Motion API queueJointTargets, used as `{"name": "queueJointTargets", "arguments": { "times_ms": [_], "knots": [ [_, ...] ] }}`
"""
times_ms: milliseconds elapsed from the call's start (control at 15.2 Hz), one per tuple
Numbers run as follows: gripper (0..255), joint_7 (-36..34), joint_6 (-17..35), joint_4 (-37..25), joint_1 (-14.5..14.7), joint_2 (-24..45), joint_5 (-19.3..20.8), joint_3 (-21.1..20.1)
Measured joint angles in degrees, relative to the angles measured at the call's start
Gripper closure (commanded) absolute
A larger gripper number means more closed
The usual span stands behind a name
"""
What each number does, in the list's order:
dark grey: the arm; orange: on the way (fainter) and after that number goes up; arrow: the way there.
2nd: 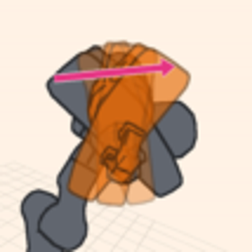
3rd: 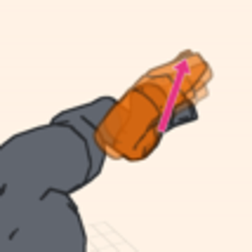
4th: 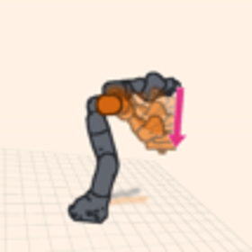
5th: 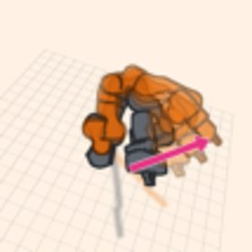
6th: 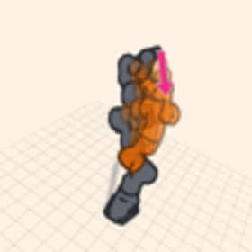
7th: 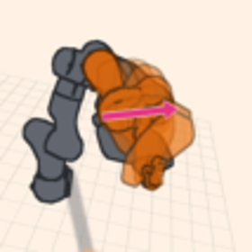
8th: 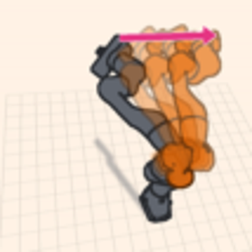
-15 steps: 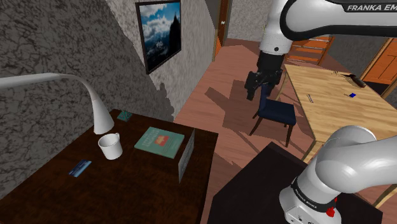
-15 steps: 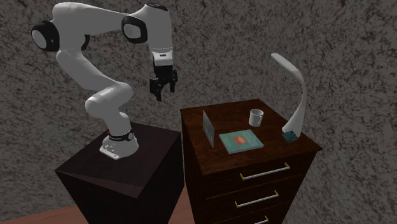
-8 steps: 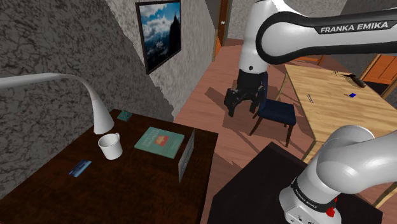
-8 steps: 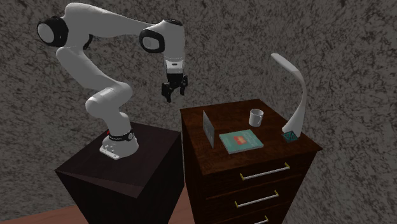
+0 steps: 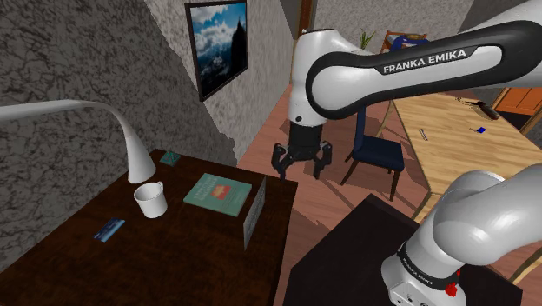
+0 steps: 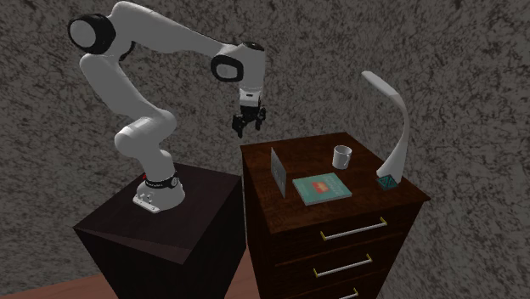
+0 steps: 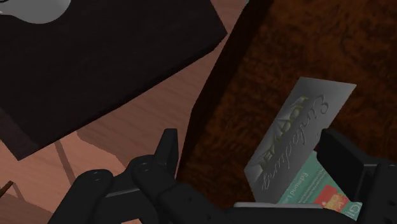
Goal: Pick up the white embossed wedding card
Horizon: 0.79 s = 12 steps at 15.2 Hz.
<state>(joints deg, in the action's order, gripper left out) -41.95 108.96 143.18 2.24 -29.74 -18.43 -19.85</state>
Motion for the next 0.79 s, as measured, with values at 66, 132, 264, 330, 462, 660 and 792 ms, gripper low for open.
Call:
{"name": "queueJointTargets", "arguments": {
  "times_ms": [66,132,264,330,462,660,792],
  "knots": [
    [0,-2.2,1.4,-0.5,0.2,1.8,-0.8,-1.5],
    [0,-4.5,2.7,-1.2,0.3,3.9,-1.3,-2.9],
    [0,-8.3,4.8,-2.7,0.1,7.4,-1.9,-5.0],
    [0,-10.2,6.2,-3.0,0.1,9.2,-2.2,-6.0],
    [0,-14.2,8.7,-5.2,-0.3,13.8,-1.9,-8.1],
    [0,-21.1,12.5,-8.7,-0.3,21.1,-0.7,-11.1],
    [0,-25.9,14.7,-11.7,-0.3,26.5,1.0,-12.5]
  ]
}}
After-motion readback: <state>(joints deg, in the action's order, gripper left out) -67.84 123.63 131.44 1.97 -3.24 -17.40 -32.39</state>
